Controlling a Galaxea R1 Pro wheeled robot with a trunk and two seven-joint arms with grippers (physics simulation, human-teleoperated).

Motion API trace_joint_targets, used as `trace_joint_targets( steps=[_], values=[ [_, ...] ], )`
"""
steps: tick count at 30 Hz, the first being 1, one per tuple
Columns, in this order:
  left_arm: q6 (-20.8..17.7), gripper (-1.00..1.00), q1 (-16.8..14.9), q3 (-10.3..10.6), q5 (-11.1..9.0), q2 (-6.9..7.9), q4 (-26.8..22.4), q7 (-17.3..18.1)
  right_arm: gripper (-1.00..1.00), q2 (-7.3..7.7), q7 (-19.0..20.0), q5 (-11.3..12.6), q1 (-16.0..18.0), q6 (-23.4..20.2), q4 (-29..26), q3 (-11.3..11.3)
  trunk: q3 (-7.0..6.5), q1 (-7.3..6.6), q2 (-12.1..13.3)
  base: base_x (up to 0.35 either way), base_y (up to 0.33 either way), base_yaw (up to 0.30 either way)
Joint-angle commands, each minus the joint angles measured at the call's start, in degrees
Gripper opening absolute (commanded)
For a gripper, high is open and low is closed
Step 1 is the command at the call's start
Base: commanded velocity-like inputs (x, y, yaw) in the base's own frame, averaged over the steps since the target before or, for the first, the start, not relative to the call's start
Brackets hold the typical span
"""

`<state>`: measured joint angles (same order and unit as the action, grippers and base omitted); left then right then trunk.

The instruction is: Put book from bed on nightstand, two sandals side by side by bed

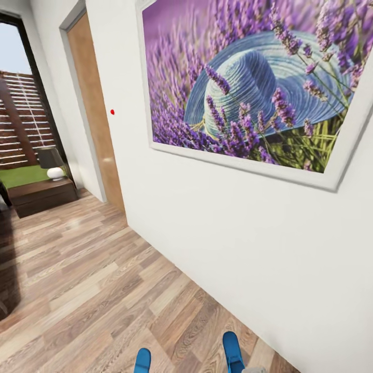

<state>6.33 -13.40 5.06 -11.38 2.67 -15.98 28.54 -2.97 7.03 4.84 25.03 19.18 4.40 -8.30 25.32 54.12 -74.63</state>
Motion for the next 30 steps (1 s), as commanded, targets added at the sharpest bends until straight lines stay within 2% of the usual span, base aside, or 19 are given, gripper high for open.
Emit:
trace_joint_targets(
  steps=[1, 30],
  values=[
    [0.26, -1.0, -0.05, 0.47, -0.49, 0.05, 0.07, 0.03, -1.0, -0.02, 0.26, 0.52, 0.11, 0.42, 0.26, -0.4, 0.06, 0.0, -0.04, 0.0, 0.0, 0.292],
    [0.26, -1.0, -0.05, 0.47, -0.49, 0.05, 0.07, 0.03, -1.0, -0.02, 0.26, 0.52, 0.11, 0.42, 0.26, -0.4, 0.06, 0.0, -0.04, 0.0, 0.0, 0.292]
  ],
)
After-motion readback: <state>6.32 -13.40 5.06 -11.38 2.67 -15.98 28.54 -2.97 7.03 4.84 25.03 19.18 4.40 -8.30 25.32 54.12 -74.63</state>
